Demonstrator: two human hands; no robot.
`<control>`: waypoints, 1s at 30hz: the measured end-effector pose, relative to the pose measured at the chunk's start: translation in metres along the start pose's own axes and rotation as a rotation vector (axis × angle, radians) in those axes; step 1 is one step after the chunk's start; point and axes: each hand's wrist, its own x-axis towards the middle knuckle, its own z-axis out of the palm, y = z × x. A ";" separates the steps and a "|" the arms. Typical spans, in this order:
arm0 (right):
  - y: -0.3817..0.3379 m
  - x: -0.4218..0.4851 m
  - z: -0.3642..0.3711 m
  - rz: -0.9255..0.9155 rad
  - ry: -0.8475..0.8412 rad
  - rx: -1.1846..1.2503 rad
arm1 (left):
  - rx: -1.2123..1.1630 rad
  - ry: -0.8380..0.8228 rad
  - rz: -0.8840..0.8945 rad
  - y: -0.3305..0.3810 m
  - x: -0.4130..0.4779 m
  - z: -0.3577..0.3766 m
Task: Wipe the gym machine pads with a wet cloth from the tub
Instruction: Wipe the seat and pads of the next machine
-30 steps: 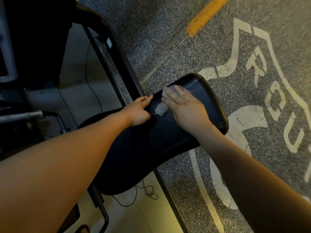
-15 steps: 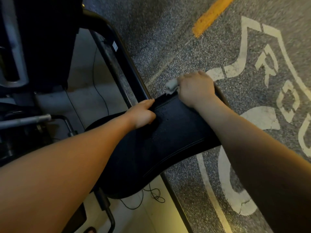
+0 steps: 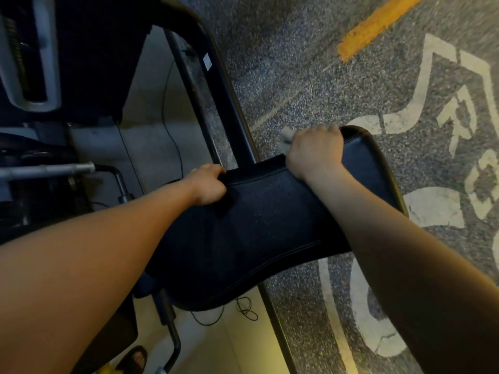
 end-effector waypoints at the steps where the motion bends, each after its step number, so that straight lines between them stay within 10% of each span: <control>1: -0.013 -0.005 0.002 -0.037 0.009 -0.006 | -0.005 0.007 -0.005 0.000 0.001 0.001; 6: -0.066 -0.032 0.013 -0.407 -0.016 0.173 | 0.064 0.057 0.007 0.002 0.000 0.008; 12: -0.013 -0.003 0.005 0.006 0.032 0.035 | 0.119 0.035 -0.001 0.008 -0.002 0.011; 18: -0.050 -0.041 0.012 -0.412 0.050 0.215 | 0.121 0.041 -0.004 0.011 0.000 0.007; 23: 0.007 -0.028 0.021 -0.126 0.201 0.229 | 0.049 0.083 0.024 0.016 -0.006 0.003; 30: 0.002 -0.092 0.047 -0.415 0.193 0.213 | -0.048 0.103 0.197 0.048 -0.016 0.027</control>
